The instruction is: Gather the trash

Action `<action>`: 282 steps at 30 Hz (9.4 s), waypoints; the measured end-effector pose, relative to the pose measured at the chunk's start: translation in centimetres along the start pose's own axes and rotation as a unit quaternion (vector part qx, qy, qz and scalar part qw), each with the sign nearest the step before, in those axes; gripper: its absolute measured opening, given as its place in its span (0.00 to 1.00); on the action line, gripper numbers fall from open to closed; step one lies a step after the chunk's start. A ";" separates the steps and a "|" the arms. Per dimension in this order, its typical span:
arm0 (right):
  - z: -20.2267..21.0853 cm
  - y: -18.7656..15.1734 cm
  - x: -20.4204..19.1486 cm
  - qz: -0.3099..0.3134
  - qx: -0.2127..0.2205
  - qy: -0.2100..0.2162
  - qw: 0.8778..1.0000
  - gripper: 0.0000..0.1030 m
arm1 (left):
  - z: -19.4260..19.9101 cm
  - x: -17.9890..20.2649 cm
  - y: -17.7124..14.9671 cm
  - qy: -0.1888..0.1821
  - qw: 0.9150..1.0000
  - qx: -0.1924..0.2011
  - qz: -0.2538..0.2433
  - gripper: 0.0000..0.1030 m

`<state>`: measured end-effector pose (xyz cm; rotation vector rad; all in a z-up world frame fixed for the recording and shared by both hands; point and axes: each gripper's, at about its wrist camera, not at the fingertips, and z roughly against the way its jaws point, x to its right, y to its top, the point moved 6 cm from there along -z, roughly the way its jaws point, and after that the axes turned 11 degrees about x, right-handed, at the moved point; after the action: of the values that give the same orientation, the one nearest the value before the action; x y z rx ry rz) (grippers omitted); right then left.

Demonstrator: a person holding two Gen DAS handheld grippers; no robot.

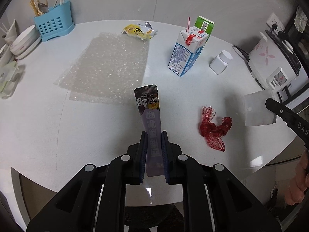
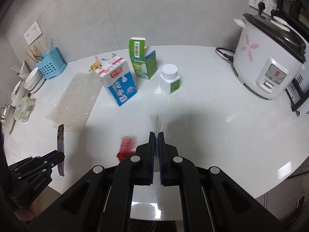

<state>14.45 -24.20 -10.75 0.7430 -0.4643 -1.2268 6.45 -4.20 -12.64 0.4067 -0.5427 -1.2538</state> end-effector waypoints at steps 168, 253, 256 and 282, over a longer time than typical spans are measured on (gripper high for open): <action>-4.5 -36.4 -16.3 0.069 -0.216 0.138 0.964 0.03 | -0.9 -15.4 -31.1 0.028 0.993 -0.075 0.088 0.94; 1.4 -25.9 -8.8 -0.007 -0.063 -0.003 0.998 0.93 | 3.7 -11.3 -20.0 0.024 1.000 -0.009 0.018 0.94; 3.1 -23.2 -8.3 -0.015 -0.038 -0.010 0.999 0.93 | 5.0 -10.9 -18.6 0.015 1.000 0.005 0.018 0.94; 3.4 -7.5 -3.0 0.002 0.055 -0.024 0.998 0.93 | 4.1 -7.5 -5.1 0.029 0.998 0.051 0.016 0.94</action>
<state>6.21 -23.31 -13.63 0.8065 -0.5755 -1.2256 -1.58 1.66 -13.49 0.5175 -0.5635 -1.1827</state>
